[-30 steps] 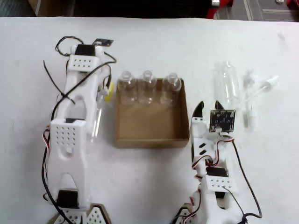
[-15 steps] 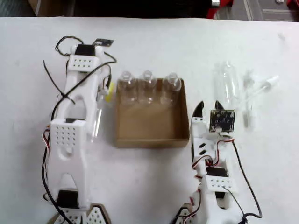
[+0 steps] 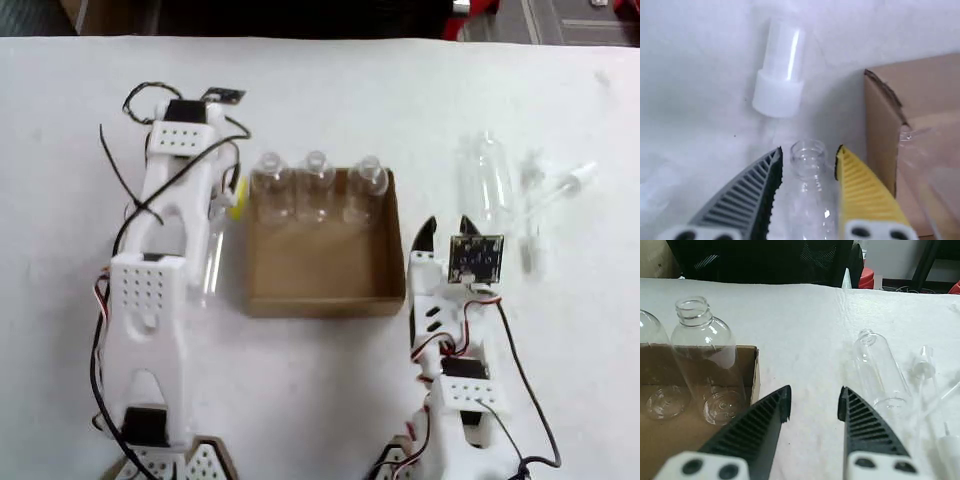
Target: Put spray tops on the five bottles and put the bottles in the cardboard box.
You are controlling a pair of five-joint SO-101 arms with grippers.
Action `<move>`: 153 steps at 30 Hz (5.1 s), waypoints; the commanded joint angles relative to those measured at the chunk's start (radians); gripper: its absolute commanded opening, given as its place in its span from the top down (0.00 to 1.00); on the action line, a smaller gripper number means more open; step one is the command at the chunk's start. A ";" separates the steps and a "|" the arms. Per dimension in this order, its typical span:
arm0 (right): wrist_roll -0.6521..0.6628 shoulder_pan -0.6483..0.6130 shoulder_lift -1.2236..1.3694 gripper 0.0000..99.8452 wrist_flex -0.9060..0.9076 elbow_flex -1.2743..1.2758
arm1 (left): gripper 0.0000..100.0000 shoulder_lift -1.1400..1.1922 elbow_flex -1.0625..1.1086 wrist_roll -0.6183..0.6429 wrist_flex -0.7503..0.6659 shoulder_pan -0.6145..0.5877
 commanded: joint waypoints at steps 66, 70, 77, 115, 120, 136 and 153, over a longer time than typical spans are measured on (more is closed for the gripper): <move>0.014 -0.012 0.010 0.86 0.002 -0.018 | 0.95 -2.069 1.289 -0.015 -0.638 0.318; 0.015 -0.012 0.010 0.86 0.002 -0.018 | 0.94 -2.160 1.462 -0.064 -0.816 0.272; 0.015 -0.013 0.010 0.86 0.002 -0.018 | 0.94 -2.207 1.591 -0.091 -0.898 0.199; 0.015 -0.013 0.010 0.86 0.002 -0.018 | 0.98 -2.315 2.131 0.035 -1.382 0.214; 0.015 -0.013 0.010 0.86 0.002 -0.018 | 0.98 -2.439 2.294 0.080 -1.517 0.251; 0.015 -0.013 0.010 0.86 0.002 -0.018 | 0.98 -2.526 2.493 0.107 -1.642 0.386; 0.015 -0.013 0.010 0.86 0.002 -0.018 | 0.98 -2.526 2.572 0.098 -1.666 0.378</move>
